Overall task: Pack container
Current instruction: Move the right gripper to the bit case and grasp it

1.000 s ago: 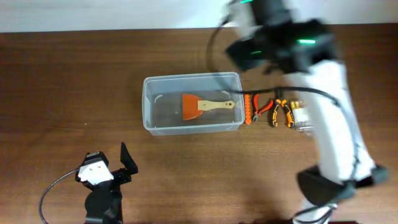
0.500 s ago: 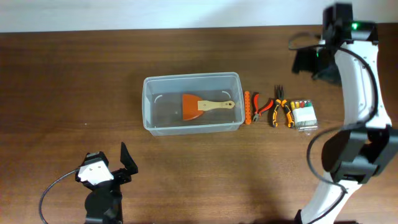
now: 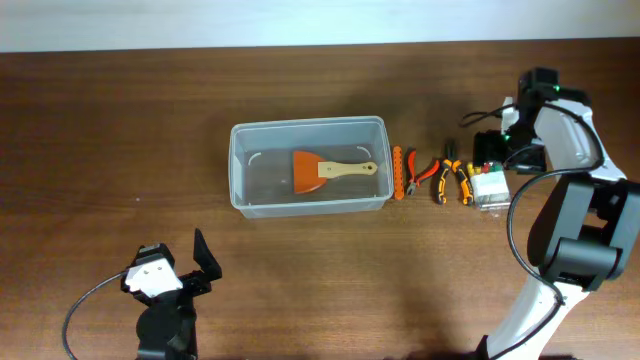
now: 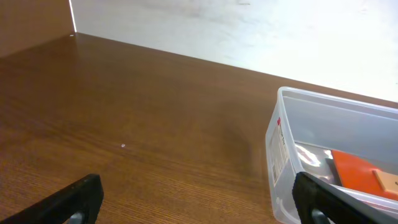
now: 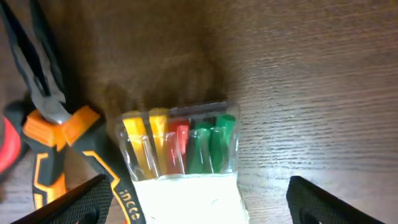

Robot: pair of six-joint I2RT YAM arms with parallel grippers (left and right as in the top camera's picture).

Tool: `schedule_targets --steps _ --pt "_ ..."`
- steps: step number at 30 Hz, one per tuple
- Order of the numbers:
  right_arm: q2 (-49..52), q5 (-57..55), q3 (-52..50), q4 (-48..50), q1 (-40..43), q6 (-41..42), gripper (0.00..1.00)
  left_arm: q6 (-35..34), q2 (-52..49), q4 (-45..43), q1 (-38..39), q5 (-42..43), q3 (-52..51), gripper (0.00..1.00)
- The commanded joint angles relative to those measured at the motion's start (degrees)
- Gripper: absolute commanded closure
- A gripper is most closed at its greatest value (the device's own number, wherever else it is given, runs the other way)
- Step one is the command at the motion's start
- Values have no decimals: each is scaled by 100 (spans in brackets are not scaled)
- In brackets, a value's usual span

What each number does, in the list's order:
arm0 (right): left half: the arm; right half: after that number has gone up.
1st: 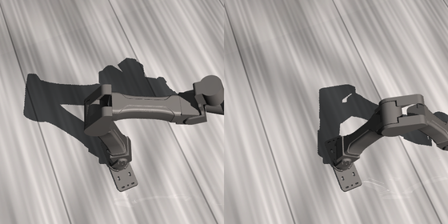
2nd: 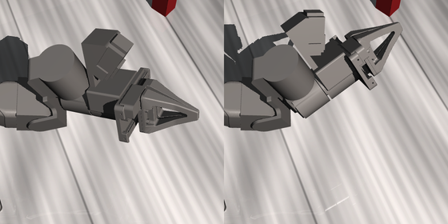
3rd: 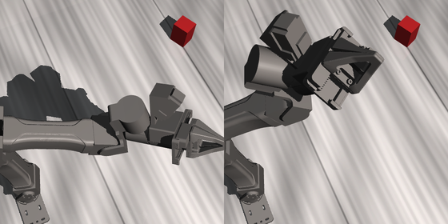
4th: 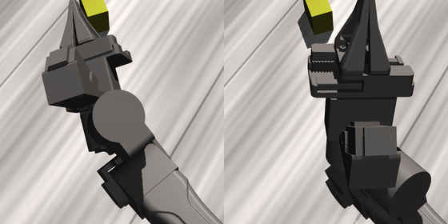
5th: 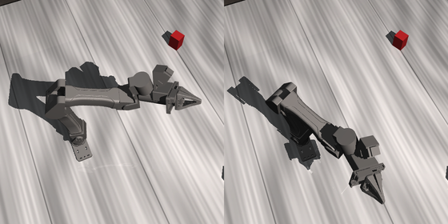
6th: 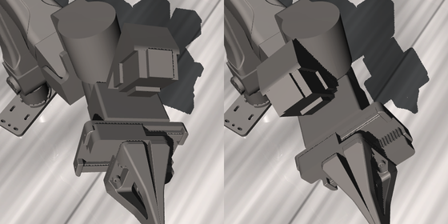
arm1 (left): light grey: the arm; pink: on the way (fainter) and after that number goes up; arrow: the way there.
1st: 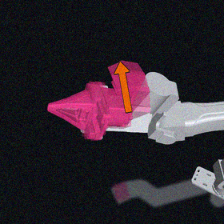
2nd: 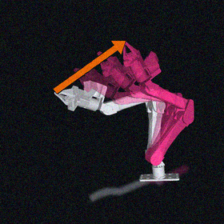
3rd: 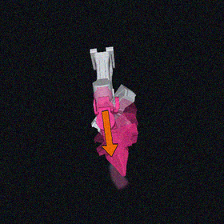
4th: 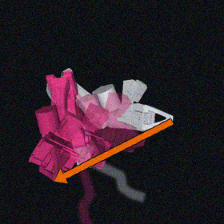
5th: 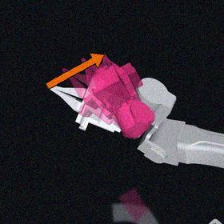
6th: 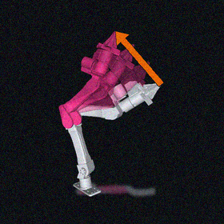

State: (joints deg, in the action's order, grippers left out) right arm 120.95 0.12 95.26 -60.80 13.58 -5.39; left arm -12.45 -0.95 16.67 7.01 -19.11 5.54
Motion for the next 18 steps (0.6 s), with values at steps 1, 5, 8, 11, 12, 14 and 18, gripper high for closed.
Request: schedule_targets --steps 1,5,8,11,12,14,18 --pt "-22 -63 -24 13 44 -562 9 50 26 4 24 -22 -22 1" --pt "37 -96 -24 15 42 -643 8 50 26 4 24 -22 -22 1" --pt "170 -76 -28 -2 42 -645 8 50 26 4 24 -22 -22 1" --pt "299 -70 -101 22 35 -684 8 50 26 4 24 -20 -22 1" --pt "326 -74 -122 22 33 -688 8 50 26 4 24 -20 -22 1" --pt "398 -39 -160 20 31 -837 9 50 26 4 24 -20 -22 1" --pt "577 -35 -232 -7 33 -898 10 50 26 4 24 -22 -22 1"
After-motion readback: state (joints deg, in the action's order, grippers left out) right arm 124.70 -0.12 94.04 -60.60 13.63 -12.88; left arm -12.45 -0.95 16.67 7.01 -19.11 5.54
